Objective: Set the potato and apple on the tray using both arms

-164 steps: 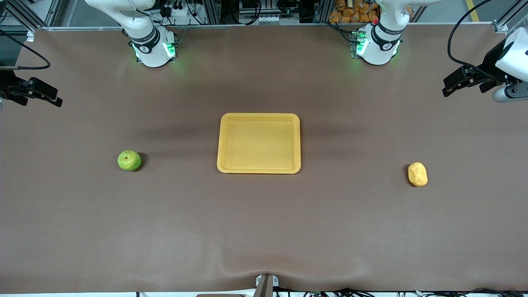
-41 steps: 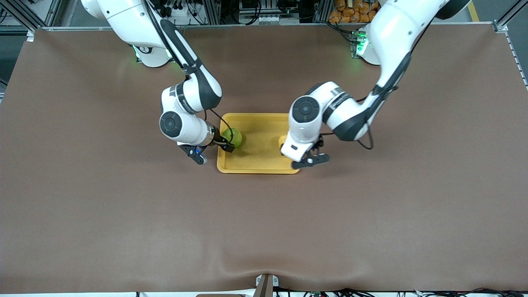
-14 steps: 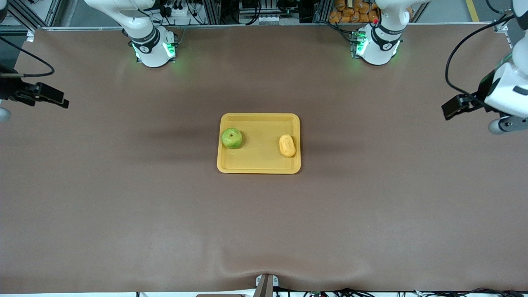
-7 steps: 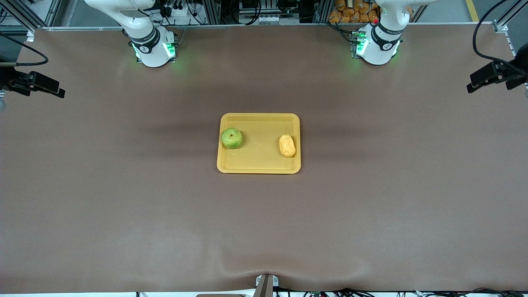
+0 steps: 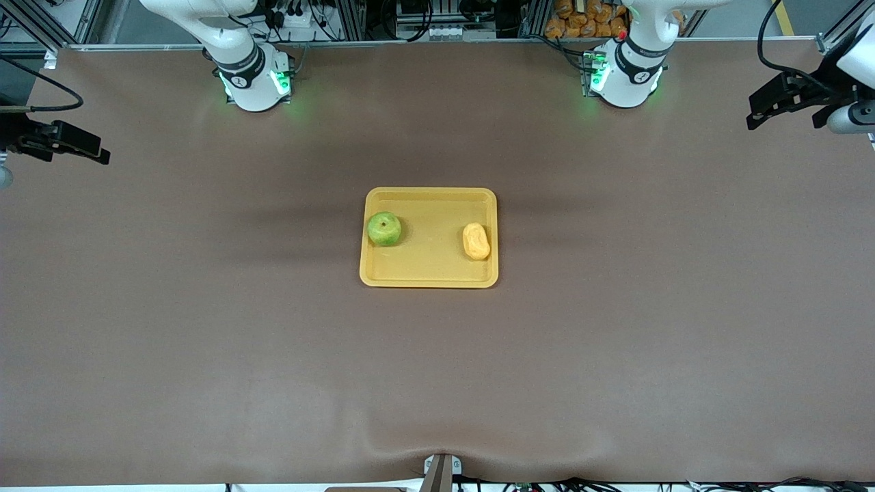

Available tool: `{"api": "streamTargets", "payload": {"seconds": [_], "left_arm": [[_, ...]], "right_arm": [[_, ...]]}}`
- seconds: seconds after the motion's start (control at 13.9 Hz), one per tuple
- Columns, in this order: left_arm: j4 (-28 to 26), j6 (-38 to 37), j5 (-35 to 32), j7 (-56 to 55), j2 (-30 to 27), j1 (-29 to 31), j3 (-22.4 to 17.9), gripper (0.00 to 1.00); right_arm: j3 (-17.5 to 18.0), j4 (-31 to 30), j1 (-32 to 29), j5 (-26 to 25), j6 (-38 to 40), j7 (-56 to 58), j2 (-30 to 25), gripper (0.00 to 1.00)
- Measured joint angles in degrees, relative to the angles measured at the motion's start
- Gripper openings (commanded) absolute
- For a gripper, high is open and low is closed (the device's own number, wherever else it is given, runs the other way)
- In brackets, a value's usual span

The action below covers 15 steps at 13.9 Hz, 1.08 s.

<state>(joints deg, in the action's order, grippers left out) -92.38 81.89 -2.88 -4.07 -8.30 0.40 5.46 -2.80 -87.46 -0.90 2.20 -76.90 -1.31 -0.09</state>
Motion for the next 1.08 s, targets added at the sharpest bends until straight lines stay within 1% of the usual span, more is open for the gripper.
{"api": "streamTargets", "payload": {"seconds": [0.5,0.86,1.08], "left_arm": [[-0.09,0.01,0.0,-3.64,0.69,-0.03,0.27,1.0],[0.03,0.11,0.0,-3.9,1.86,-0.06,0.27,1.0],[1.02,0.17,0.01,-4.02,2.78,-0.21,0.3,1.0]], "right_arm": [[0.06,0.03,0.0,0.0,0.0,0.0,0.02,1.0],[0.06,0.39,0.0,0.0,0.0,0.0,0.02,1.0],[0.04,0.48,0.0,0.0,0.0,0.0,0.02,1.0]]}}
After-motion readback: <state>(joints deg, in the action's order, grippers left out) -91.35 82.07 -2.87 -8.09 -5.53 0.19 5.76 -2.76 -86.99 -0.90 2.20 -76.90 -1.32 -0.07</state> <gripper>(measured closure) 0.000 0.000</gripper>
